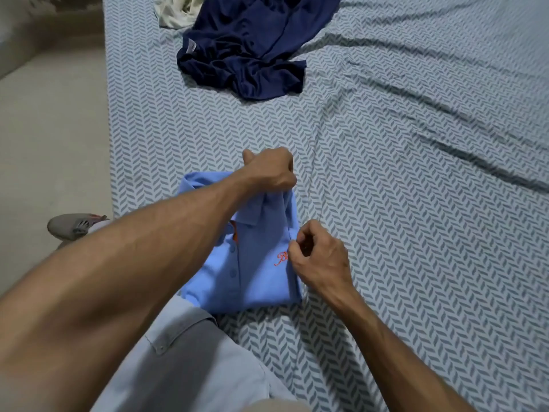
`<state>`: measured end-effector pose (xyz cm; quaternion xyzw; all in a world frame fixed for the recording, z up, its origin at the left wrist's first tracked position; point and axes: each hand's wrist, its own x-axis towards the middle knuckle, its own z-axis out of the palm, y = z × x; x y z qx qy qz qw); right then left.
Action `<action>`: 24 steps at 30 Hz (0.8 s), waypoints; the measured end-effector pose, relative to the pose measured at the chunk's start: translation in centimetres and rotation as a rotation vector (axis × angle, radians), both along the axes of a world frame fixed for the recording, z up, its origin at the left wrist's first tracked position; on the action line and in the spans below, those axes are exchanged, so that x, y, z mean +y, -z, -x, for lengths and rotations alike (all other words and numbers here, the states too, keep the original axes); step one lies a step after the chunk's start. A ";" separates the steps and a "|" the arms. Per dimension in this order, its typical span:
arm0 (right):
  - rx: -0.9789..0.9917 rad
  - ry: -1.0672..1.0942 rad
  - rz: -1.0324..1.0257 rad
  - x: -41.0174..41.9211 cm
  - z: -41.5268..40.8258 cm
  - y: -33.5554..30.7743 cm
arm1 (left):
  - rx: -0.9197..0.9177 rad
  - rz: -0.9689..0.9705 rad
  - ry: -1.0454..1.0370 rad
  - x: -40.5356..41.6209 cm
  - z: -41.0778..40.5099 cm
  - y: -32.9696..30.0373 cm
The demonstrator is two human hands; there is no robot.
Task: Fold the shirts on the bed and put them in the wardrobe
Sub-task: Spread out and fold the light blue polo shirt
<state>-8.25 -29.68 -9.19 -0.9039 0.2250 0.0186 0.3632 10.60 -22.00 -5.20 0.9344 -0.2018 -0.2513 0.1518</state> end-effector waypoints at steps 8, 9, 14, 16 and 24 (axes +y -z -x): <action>-0.089 -0.123 0.155 0.9 0.0 0.3 | 0.092 -0.026 0.034 0.6 -0.2 -1.5; -0.030 -0.096 0.153 0.9 -0.3 0.3 | 0.095 -0.027 0.006 0.3 -0.2 -1.6; 0.188 0.106 -0.183 0.1 -1.5 0.6 | 0.176 0.149 -0.160 0.4 -0.5 -1.3; 0.197 0.114 -0.193 -0.1 -1.3 0.7 | 0.181 0.233 -0.236 0.9 -0.8 -0.5; 0.227 0.047 -0.084 -0.5 -1.4 0.6 | 0.345 0.089 -0.080 1.0 -1.4 0.1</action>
